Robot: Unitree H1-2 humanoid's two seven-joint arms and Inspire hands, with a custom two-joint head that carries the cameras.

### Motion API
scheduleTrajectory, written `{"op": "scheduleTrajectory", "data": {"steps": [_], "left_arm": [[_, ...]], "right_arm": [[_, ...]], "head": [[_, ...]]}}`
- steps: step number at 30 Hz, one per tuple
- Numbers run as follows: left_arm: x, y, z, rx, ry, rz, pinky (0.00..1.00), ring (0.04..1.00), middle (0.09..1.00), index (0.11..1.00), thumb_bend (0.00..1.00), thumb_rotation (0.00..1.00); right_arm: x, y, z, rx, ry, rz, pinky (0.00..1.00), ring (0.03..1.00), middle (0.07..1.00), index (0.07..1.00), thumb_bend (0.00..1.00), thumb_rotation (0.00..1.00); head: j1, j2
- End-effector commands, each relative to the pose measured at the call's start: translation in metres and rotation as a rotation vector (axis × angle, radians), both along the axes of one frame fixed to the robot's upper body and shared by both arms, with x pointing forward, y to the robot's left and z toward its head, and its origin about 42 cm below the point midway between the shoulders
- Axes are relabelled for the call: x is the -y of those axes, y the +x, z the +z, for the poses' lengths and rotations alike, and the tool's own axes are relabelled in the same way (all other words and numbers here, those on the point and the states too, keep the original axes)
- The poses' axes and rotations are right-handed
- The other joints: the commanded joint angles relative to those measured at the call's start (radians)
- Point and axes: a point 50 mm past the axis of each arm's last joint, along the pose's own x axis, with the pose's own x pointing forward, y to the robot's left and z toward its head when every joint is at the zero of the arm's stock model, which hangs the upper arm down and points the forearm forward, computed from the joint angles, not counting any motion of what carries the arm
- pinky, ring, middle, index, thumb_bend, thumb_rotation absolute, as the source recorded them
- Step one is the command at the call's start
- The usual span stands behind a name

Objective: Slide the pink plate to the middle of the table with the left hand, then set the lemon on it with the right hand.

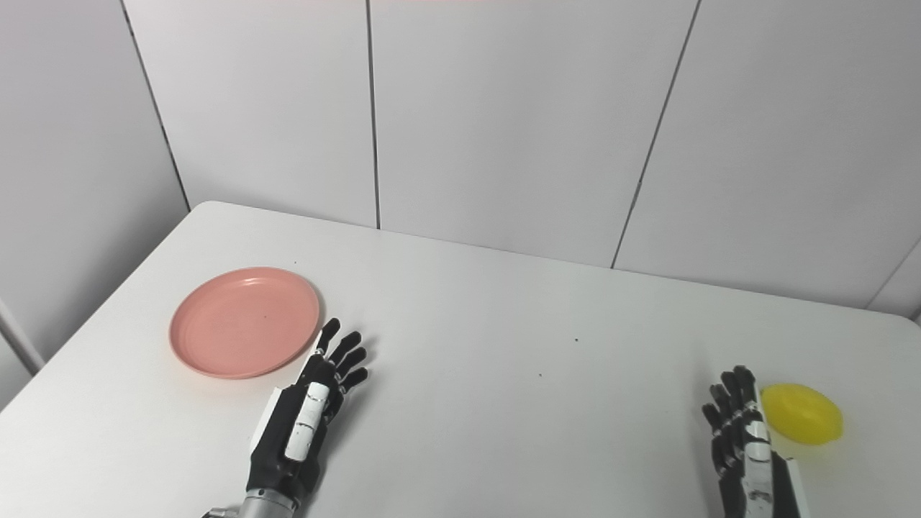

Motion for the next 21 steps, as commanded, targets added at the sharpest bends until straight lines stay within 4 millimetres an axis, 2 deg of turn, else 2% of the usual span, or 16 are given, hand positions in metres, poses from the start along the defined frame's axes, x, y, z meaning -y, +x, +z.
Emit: {"op": "scheduleTrajectory", "data": {"steps": [1, 6, 9, 15, 21], "left_arm": [[0.006, -0.012, -0.011, -0.026, -0.014, 0.011, 0.9, 0.923, 0.936, 0.97, 0.73, 0.86], [0.003, -0.016, -0.008, -0.018, -0.023, 0.024, 0.89, 0.92, 0.933, 0.967, 0.74, 0.87], [0.0, -0.019, -0.004, 0.0, -0.055, 0.043, 0.9, 0.909, 0.921, 0.951, 0.73, 0.83], [-0.007, -0.027, 0.005, 0.009, -0.1, 0.06, 0.9, 0.906, 0.921, 0.951, 0.79, 0.83], [-0.014, -0.03, 0.027, 0.031, -0.144, 0.088, 0.89, 0.897, 0.908, 0.924, 0.77, 0.83]], "right_arm": [[0.0, -0.013, -0.018, -0.044, 0.017, 0.0, 1.0, 1.0, 1.0, 1.0, 0.69, 1.0], [-0.004, -0.015, -0.013, -0.033, 0.016, 0.007, 1.0, 1.0, 1.0, 1.0, 0.69, 1.0], [-0.009, -0.018, -0.009, -0.033, 0.017, 0.01, 1.0, 1.0, 1.0, 1.0, 0.67, 1.0], [-0.016, -0.022, -0.003, -0.032, 0.023, 0.011, 1.0, 1.0, 1.0, 1.0, 0.68, 1.0], [-0.021, -0.022, -0.001, -0.028, 0.031, -0.001, 1.0, 1.0, 1.0, 1.0, 0.66, 1.0]], "head": [[0.0, 0.011], [-0.014, 0.037], [-0.027, 0.045], [-0.048, 0.057], [-0.052, 0.056]]}}
